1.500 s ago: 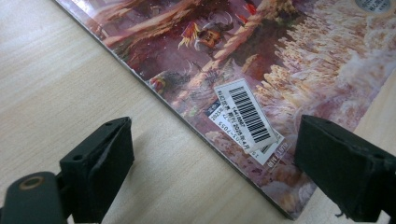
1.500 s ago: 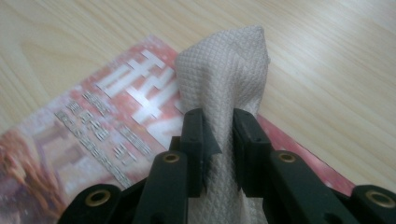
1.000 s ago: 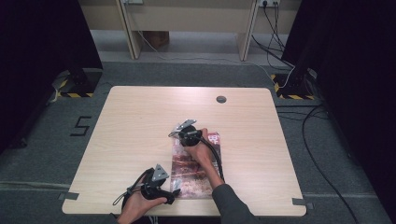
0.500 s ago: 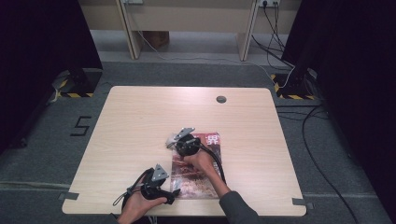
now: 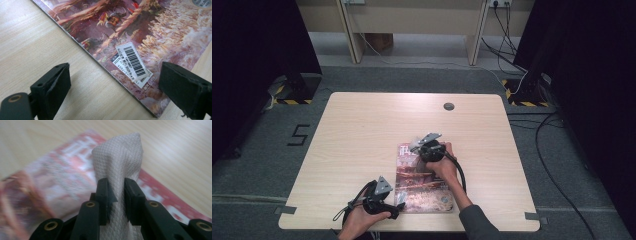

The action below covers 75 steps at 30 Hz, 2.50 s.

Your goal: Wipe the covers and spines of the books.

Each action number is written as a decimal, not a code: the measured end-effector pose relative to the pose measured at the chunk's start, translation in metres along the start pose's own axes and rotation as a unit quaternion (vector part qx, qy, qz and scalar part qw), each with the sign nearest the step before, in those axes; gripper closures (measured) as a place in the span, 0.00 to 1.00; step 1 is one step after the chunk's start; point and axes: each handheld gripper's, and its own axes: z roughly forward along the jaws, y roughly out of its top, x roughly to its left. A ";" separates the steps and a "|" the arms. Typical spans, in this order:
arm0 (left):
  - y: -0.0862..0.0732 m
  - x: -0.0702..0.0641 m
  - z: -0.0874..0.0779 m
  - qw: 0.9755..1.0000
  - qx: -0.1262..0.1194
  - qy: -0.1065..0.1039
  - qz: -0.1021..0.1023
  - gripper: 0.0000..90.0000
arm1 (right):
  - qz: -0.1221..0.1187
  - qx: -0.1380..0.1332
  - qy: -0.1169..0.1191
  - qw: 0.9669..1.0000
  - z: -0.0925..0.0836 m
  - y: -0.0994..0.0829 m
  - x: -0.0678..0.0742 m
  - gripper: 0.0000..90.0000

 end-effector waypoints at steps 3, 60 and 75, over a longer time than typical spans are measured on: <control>0.001 0.000 0.000 1.000 0.001 0.002 0.005 0.11 | -0.007 0.007 -0.039 0.999 -0.004 -0.005 -0.012 0.83; 0.000 0.000 -0.003 1.000 0.003 -0.006 0.005 0.16 | -0.001 -0.018 0.005 1.000 -0.029 -0.036 0.003 0.83; -0.006 -0.010 -0.012 0.999 0.006 -0.027 0.039 0.23 | -0.013 -0.018 0.020 1.000 -0.028 -0.033 0.012 0.83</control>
